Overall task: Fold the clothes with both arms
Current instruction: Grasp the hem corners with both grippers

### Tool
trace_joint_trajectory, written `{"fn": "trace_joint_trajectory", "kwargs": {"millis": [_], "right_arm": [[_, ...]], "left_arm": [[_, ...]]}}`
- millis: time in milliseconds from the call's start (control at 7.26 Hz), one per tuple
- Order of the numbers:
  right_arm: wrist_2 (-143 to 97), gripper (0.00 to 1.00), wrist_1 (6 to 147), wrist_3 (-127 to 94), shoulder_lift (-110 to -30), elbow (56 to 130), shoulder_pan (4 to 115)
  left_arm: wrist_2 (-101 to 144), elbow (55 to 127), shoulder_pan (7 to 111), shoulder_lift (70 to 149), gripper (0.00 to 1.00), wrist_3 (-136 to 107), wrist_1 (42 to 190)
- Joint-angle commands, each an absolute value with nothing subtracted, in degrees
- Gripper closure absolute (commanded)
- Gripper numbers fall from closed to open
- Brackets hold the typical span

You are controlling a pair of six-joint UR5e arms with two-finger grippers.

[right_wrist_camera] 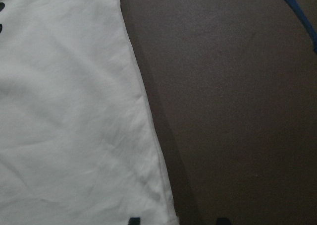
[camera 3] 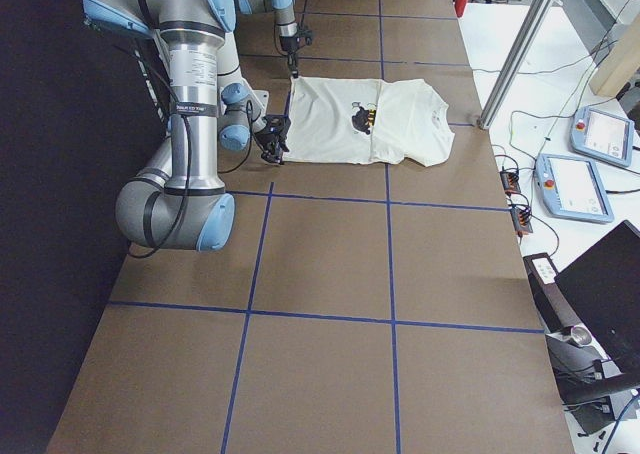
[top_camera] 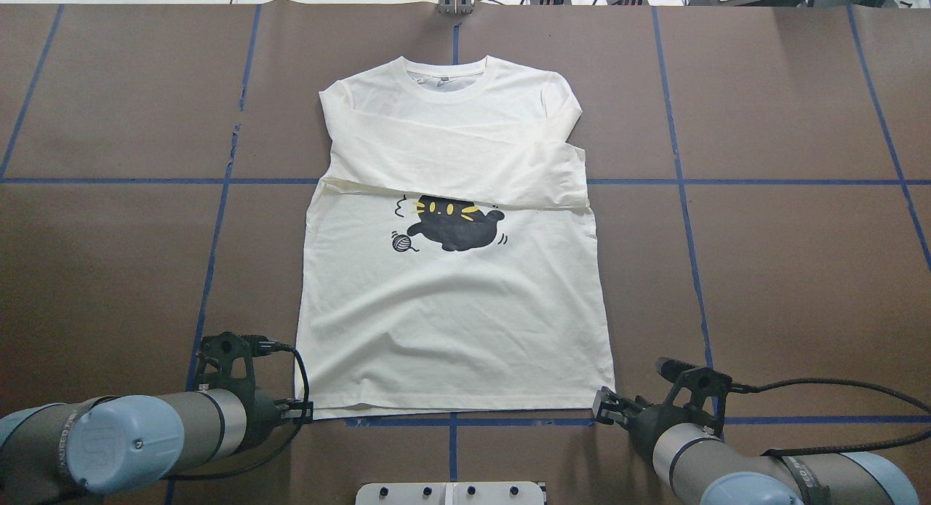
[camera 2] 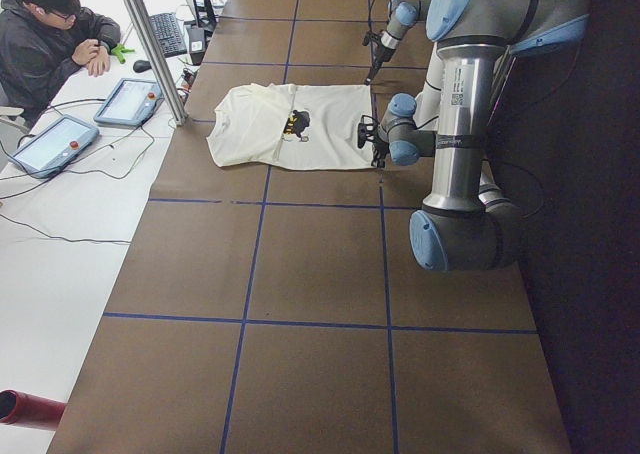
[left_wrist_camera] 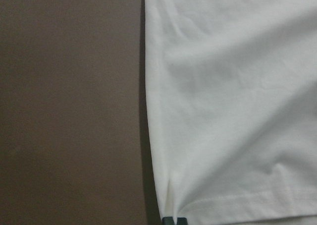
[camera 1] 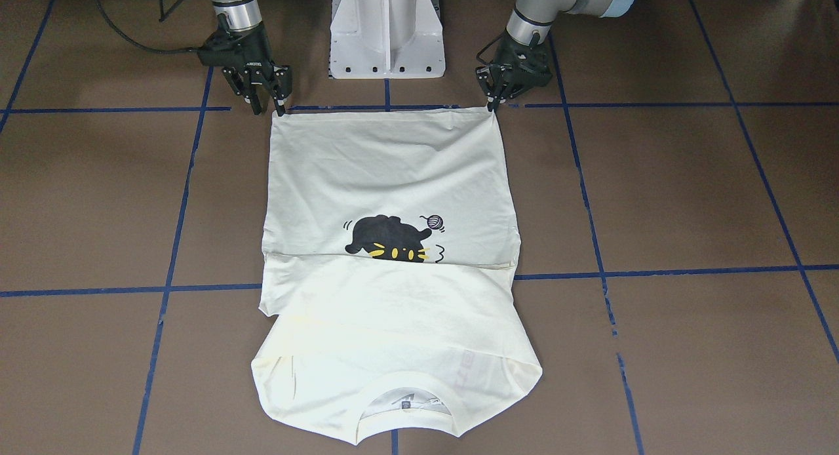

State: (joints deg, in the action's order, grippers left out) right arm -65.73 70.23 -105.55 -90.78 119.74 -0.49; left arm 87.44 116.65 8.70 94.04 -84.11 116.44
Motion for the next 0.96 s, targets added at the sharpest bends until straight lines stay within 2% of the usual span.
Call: {"fn": "trace_joint_trajectory", "kwargs": {"millis": [0, 138, 276, 413, 689, 827], "right_arm": [[-64.78, 0.54, 70.22, -105.56, -88.69, 118.05, -0.79], [-64.78, 0.64, 70.22, -105.56, -88.59, 117.78, -0.79], [-64.43, 0.79, 70.31, -105.56, -88.77, 117.69, -0.70], [-64.42, 0.99, 70.31, -105.56, -89.12, 117.60, -0.70], [-64.25, 1.00, 70.31, -105.47, -89.21, 118.38, -0.27], [-64.42, 1.00, 70.31, -105.29, -89.91, 121.35, 0.17]], "left_arm": [[87.45, 116.72, 8.70, 94.04, 1.00, -84.11, 116.54], [87.45, 116.72, 8.70, 94.04, 1.00, -84.11, 116.54], [87.45, 116.81, 8.70, 94.04, 1.00, -84.11, 116.54], [87.45, 116.81, 8.70, 94.04, 1.00, -84.11, 116.54], [87.36, 117.16, 8.70, 94.13, 1.00, -84.11, 116.54], [87.54, 118.99, 8.88, 94.04, 1.00, -83.94, 116.19]]}}
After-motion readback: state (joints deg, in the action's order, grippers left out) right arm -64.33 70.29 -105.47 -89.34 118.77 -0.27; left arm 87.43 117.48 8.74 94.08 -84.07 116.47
